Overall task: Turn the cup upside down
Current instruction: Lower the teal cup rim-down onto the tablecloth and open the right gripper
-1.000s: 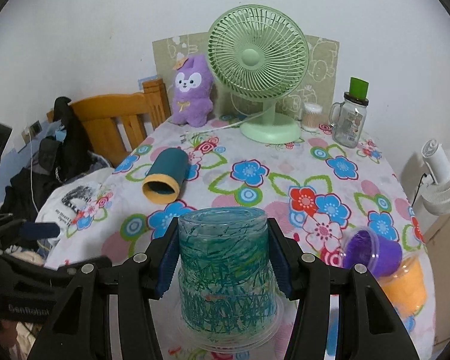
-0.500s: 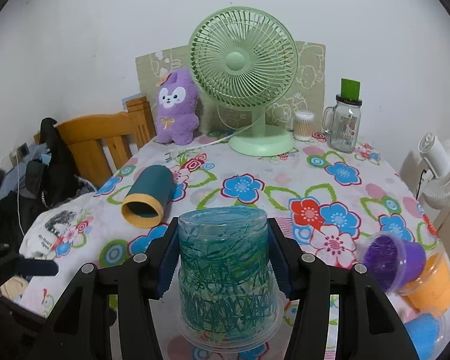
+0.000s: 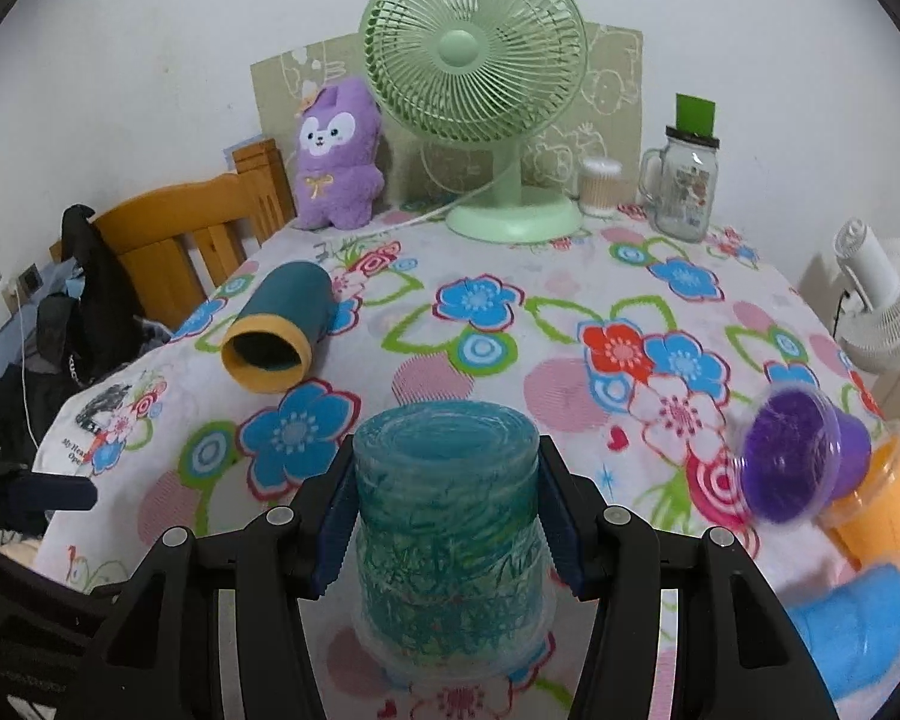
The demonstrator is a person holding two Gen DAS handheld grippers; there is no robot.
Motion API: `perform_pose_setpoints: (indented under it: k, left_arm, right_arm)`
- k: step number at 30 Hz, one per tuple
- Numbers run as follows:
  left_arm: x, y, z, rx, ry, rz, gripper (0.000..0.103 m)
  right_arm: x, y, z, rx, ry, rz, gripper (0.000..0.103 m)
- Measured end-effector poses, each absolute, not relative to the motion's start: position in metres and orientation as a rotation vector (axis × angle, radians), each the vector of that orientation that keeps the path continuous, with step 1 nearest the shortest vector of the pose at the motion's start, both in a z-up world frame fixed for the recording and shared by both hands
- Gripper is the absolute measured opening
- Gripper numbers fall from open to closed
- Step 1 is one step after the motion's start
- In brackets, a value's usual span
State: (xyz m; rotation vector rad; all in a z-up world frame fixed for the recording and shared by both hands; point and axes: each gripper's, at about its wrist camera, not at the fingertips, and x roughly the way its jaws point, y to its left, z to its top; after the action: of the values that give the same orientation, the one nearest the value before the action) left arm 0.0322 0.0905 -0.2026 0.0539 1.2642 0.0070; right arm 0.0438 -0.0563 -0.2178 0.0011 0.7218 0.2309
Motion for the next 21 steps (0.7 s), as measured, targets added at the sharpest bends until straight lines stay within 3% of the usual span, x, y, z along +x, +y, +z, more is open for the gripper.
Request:
perform_pose_setpoints:
  k: [6, 8, 13, 21]
  left_arm:
    - [0.033, 0.088, -0.206, 0.027, 1.296, -0.015, 0.095]
    - [0.032, 0.088, -0.207, 0.029, 1.307, -0.014, 0.095]
    - [0.028, 0.091, -0.211, -0.018, 1.340, -0.018, 0.095]
    - [0.021, 0.092, -0.213, -0.062, 1.364, -0.019, 0.095]
  right_arm:
    - [0.037, -0.057, -0.220, -0.017, 0.783, 0.223, 0.059]
    - [0.038, -0.058, -0.224, -0.017, 0.830, 0.221, 0.062]
    - [0.040, -0.065, -0.232, 0.019, 0.946, 0.225, 0.081]
    - [0.030, -0.067, -0.234, -0.055, 1.038, 0.225, 0.085]
